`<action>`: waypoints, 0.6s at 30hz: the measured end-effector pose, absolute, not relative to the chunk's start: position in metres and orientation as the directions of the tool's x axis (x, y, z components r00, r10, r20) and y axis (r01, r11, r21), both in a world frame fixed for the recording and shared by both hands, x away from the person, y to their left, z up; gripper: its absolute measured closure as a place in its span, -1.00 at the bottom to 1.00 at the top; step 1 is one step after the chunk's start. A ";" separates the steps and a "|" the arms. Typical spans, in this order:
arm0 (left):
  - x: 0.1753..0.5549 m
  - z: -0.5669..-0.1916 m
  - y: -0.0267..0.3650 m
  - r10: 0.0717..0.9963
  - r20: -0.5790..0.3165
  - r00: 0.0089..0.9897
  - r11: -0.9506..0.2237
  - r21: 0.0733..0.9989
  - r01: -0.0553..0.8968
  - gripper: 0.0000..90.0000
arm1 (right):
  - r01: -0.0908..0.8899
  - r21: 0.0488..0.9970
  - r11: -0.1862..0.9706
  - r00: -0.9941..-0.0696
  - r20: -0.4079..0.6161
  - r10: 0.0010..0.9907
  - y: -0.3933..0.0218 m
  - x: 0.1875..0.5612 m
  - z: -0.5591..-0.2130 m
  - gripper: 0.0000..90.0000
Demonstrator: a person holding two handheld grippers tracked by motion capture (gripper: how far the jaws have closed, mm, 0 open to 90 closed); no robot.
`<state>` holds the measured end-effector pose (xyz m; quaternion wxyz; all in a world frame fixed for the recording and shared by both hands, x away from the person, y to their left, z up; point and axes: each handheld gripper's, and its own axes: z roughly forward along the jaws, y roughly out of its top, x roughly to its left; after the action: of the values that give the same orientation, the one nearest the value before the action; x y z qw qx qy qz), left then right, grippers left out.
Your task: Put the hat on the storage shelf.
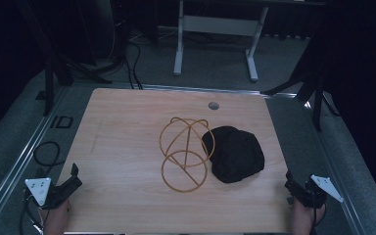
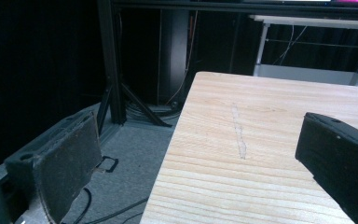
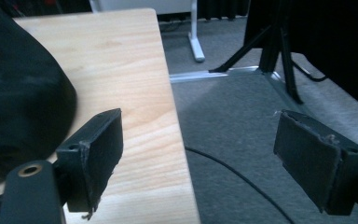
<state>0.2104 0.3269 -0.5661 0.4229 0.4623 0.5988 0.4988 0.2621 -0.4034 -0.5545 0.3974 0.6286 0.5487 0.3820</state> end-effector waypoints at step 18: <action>0.211 -0.566 0.327 0.979 -0.043 -0.201 0.071 0.988 0.136 -0.99 | 0.460 0.888 0.000 -0.207 0.107 0.973 -0.396 0.280 -0.491 -0.67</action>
<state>0.2107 0.3272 -0.5660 0.4253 0.4677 0.5956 0.4956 0.2798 -0.3956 -0.4909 0.2941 0.5569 0.6431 0.4356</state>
